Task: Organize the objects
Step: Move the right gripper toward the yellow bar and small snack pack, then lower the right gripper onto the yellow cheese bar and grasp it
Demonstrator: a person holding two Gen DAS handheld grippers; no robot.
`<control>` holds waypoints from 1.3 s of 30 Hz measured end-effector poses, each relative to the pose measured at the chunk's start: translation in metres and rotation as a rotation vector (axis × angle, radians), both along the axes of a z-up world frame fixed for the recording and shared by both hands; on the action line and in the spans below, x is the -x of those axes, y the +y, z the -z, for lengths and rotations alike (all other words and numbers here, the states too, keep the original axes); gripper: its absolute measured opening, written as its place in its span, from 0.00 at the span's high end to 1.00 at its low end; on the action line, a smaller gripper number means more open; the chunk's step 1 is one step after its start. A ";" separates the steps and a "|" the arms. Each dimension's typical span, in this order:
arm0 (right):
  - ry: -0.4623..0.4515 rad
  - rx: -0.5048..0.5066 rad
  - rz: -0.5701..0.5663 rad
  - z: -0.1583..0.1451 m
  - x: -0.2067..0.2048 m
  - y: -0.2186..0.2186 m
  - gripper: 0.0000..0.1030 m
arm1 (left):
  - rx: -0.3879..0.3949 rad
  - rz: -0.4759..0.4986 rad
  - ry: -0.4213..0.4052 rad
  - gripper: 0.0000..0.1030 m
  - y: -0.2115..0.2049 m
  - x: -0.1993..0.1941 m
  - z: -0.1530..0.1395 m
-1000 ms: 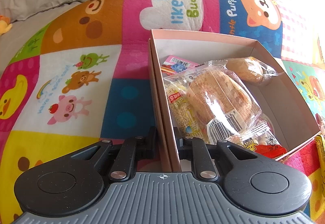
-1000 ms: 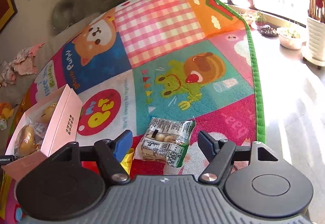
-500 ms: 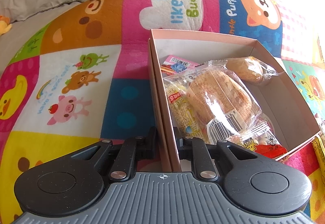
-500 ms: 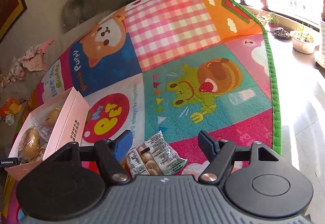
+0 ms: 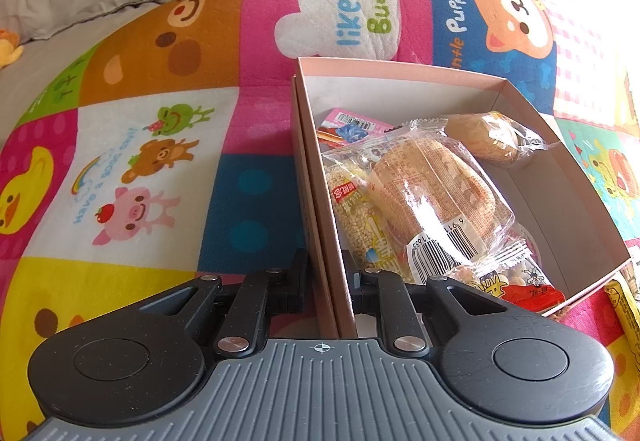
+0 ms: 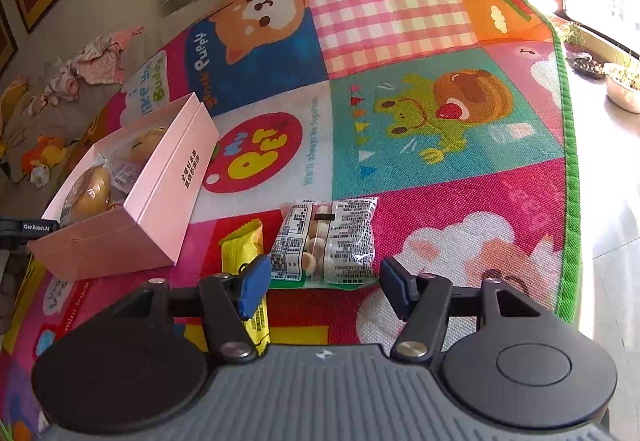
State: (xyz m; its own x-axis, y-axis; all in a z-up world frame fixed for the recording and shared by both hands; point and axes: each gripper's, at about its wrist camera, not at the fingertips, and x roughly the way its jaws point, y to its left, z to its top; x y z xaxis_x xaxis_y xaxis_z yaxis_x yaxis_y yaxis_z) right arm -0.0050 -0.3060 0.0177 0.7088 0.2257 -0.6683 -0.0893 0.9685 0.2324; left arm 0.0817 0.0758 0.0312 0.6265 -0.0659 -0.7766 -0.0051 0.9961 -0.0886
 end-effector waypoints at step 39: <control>0.006 0.092 -0.212 -0.003 0.043 0.099 0.64 | 0.012 -0.001 -0.001 0.83 0.001 0.003 0.000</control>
